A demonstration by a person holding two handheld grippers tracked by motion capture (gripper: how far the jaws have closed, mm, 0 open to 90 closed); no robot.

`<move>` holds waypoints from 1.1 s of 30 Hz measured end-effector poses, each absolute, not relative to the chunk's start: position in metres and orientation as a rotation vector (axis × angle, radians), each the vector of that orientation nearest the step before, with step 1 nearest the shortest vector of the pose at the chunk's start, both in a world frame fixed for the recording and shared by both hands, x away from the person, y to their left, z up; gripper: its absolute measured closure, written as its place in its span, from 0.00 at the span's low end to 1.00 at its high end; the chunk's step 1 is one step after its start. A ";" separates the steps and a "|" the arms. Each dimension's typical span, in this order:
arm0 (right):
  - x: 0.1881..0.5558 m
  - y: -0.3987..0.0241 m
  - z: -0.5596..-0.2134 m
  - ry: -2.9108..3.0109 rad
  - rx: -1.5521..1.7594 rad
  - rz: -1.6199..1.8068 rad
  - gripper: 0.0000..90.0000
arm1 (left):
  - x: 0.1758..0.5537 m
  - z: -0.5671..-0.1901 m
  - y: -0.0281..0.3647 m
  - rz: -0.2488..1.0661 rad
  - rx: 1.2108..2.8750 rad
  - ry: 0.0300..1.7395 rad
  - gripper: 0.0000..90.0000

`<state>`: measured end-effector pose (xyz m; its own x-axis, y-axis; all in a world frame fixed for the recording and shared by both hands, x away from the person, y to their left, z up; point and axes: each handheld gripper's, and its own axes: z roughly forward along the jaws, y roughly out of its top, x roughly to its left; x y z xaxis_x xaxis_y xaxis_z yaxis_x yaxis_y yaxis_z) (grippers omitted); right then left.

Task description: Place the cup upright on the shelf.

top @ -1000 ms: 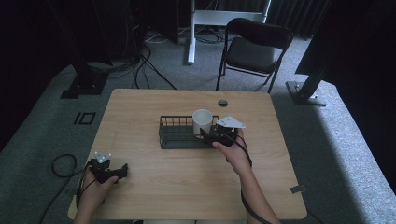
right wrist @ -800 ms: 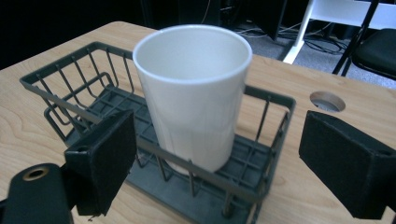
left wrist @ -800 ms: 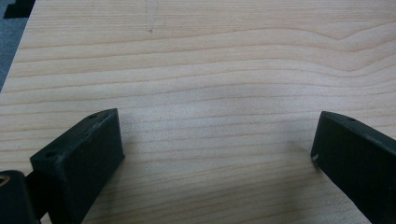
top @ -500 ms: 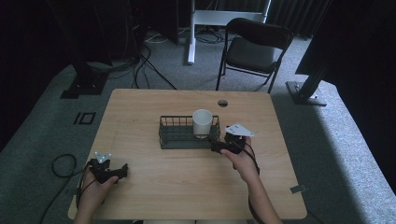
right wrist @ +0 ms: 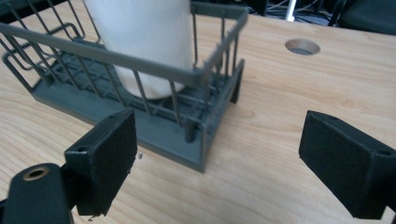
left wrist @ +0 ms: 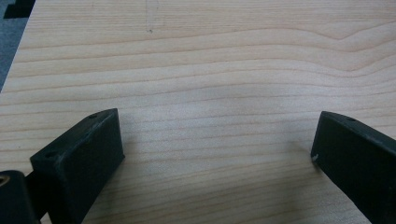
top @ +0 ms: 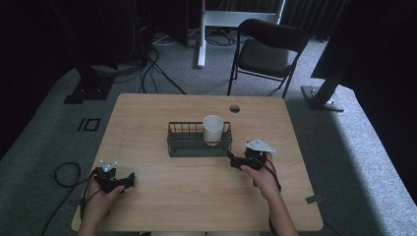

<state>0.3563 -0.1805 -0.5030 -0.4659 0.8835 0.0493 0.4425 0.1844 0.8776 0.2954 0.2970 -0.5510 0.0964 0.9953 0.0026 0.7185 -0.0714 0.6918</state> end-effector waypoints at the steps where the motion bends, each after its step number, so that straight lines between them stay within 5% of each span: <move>1: 0.356 -0.182 -0.505 1.991 1.242 1.220 0.12 | 0.295 -0.551 0.297 0.676 1.848 1.675 0.03; 33: 0.328 -0.247 -0.541 2.010 1.381 1.058 0.12 | 0.295 -0.551 0.297 0.676 1.847 1.675 0.03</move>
<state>0.3283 -0.2474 -0.5415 -0.3766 0.9256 0.0388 0.5556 0.1922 0.8089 0.2954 0.2969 -0.5510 0.0962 0.9954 0.0025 0.7182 -0.0712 0.6922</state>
